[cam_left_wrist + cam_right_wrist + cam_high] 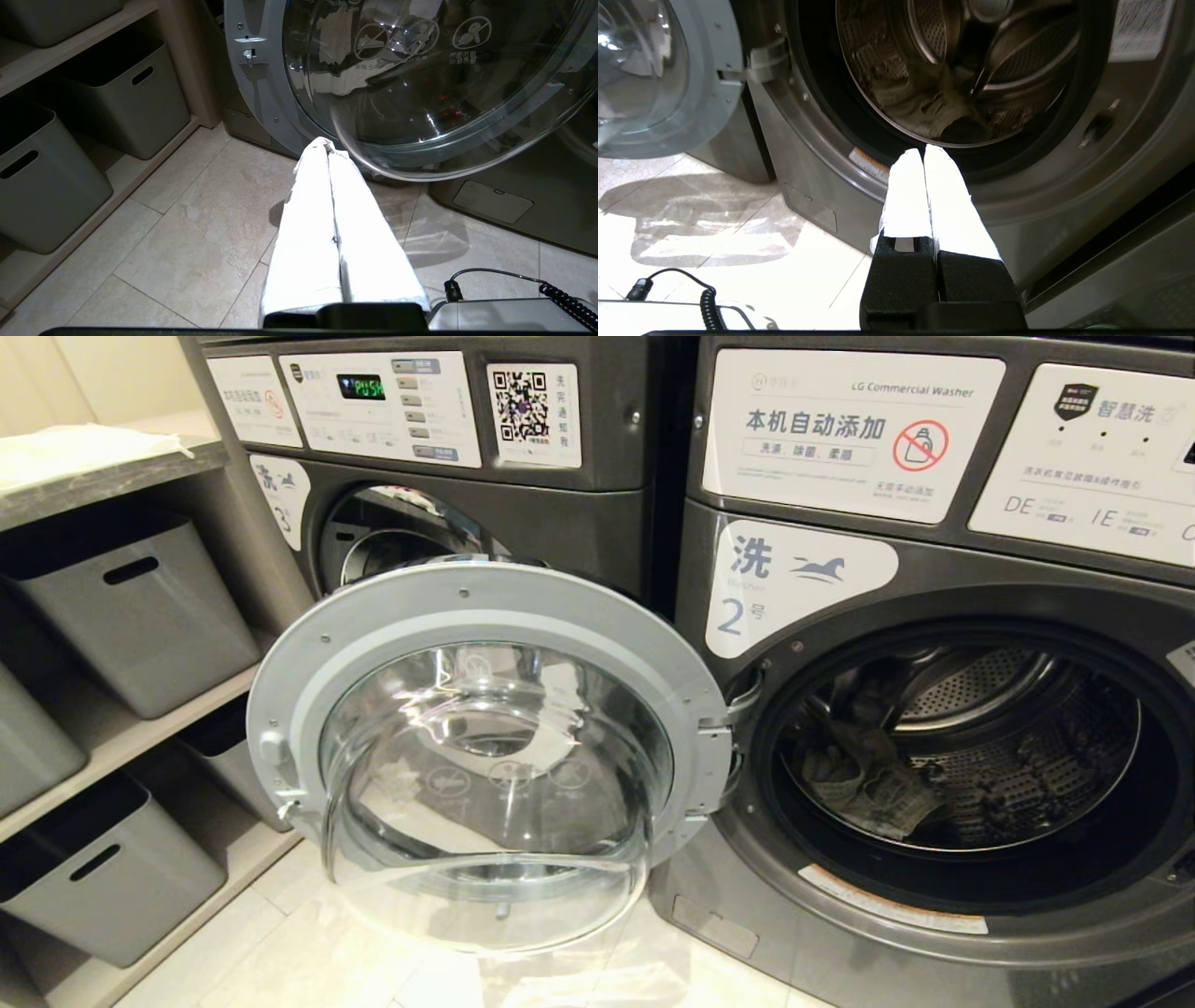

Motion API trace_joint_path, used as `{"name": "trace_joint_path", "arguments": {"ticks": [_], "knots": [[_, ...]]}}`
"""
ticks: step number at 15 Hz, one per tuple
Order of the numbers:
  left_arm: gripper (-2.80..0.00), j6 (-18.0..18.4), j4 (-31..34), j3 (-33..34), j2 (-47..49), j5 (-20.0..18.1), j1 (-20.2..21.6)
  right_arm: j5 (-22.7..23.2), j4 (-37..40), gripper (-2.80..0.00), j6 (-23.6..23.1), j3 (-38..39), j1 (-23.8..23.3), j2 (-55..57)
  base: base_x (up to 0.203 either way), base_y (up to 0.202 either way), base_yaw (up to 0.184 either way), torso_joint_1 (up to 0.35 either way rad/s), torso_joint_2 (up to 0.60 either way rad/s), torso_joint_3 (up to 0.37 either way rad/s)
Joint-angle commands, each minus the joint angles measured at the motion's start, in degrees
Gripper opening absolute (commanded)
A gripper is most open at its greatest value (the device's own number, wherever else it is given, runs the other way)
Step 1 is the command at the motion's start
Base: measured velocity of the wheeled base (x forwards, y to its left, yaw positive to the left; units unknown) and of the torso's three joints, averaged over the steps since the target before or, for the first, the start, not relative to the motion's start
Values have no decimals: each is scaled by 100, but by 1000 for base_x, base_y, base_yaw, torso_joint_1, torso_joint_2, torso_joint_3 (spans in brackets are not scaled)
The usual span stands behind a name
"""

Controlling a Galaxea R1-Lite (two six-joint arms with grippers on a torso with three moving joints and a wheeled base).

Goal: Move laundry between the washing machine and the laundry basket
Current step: Pick a cloth and place it into the basket

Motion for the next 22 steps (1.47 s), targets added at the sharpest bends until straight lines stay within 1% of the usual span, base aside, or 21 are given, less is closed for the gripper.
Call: {"name": "trace_joint_path", "arguments": {"ticks": [1,3,4,6,8,9,11,14,16,17,19,22], "knots": [[-280,1,-1,0,7,5,-2,33,787,-280,-63,-1051,-2,550,0,0,0,0,0,0],[-280,-34,-1,0,9,11,-2,266,1720,-280,-101,-1791,-2,1551,0,0,0,0,0,0],[-280,-43,-1,0,9,13,-2,458,1993,-280,-126,-1962,-2,2101,0,0,0,0,0,0],[-280,-34,-1,0,0,13,-2,753,2243,-280,-233,-2067,-2,3149,0,0,0,0,0,0],[-280,-17,-1,0,6,13,-2,894,2140,-280,-307,-2102,-2,4216,0,0,0,0,0,0],[-280,-17,-1,0,8,12,-2,930,1932,-280,-318,-2108,-2,4754,0,0,0,0,0,0],[-280,10,-1,0,9,5,-2,973,1185,-280,-312,-2092,-2,5965,0,0,0,0,0,0],[-280,-17,-1,0,9,4,-2,1004,-407,-280,-196,-2069,1,7860,0,0,0,0,0,0],[-280,-15,-1,0,2,0,-2,997,-1559,-280,-121,-2102,0,8885,0,0,0,0,0,0],[-280,-36,-1,0,0,6,-2,964,-2079,0,-88,-2154,-1,9333,0,0,0,0,0,0],[-280,-60,-1,0,4,22,-2,828,-2845,0,98,-2335,-1,10086,0,0,0,0,0,0],[-280,-61,-1,0,4,22,-2,459,-4021,0,588,-2564,5,10959,0,0,0,0,0,0]]}}
